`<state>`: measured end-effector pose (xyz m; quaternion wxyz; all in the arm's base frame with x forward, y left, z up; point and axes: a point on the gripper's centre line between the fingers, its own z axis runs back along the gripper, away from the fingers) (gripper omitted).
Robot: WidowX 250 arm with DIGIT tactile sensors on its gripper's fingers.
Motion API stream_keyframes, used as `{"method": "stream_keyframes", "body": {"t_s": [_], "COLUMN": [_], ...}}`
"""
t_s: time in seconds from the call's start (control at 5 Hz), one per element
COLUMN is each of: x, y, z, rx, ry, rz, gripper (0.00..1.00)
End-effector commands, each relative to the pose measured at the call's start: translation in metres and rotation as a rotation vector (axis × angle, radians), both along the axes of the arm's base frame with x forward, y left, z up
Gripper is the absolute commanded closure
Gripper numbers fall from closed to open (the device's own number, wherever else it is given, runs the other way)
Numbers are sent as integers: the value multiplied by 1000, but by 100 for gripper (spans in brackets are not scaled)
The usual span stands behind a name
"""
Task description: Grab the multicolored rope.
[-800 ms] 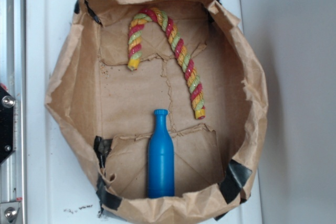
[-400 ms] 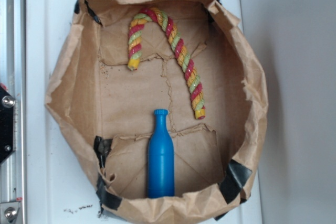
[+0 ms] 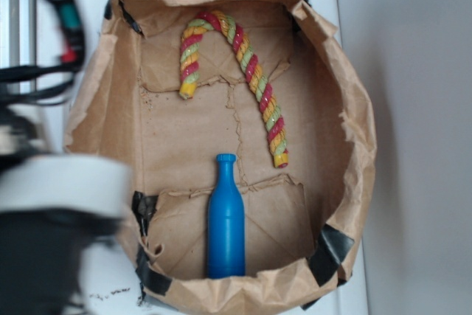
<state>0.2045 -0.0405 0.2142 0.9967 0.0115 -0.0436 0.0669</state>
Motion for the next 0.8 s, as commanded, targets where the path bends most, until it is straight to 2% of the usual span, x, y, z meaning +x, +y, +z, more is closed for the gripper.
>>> {"method": "stream_keyframes", "body": {"t_s": [0.0, 0.2, 0.4, 0.6], "x": [84, 96, 87, 91], "y": [2, 29, 65, 93], "z": [-26, -42, -40, -49], "rx": [9, -42, -162, -179], "ry": [-92, -113, -161, -131], "rz": [71, 161, 151, 116], "gripper": [0, 0, 0, 0]}}
